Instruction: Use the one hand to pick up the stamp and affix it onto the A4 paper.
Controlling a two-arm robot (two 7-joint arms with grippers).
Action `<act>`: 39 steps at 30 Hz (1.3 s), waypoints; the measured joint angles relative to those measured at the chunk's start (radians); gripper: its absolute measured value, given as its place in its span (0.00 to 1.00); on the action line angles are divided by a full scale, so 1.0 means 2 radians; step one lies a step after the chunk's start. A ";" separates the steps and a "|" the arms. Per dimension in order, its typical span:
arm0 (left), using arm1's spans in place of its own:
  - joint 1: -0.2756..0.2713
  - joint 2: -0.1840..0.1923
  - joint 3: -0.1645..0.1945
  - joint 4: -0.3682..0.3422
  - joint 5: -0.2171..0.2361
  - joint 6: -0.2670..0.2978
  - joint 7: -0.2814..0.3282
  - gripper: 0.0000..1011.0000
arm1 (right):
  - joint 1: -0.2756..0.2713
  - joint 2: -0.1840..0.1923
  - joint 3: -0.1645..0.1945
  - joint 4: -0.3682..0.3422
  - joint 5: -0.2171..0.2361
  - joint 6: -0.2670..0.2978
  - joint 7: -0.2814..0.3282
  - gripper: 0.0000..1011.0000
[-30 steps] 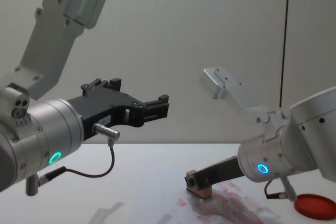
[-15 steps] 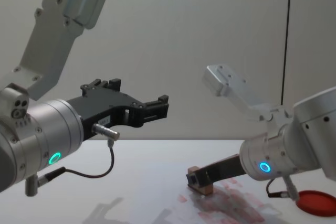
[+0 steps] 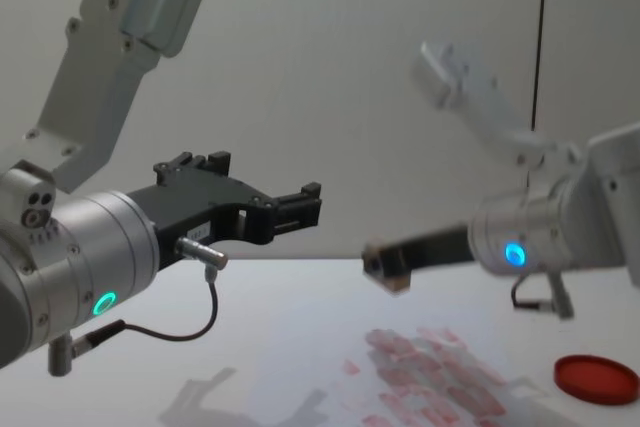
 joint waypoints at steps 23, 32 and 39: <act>0.000 0.000 0.000 0.000 0.000 0.000 0.000 0.98 | -0.037 0.025 0.024 -0.127 0.037 0.015 -0.057 0.21; 0.000 0.000 0.000 0.000 0.000 0.000 0.000 0.98 | -0.074 0.045 0.034 -0.163 0.054 0.057 -0.079 0.22; 0.000 0.000 0.000 0.000 0.000 0.000 0.000 0.98 | -0.104 0.061 0.042 -0.181 0.067 0.082 -0.096 0.22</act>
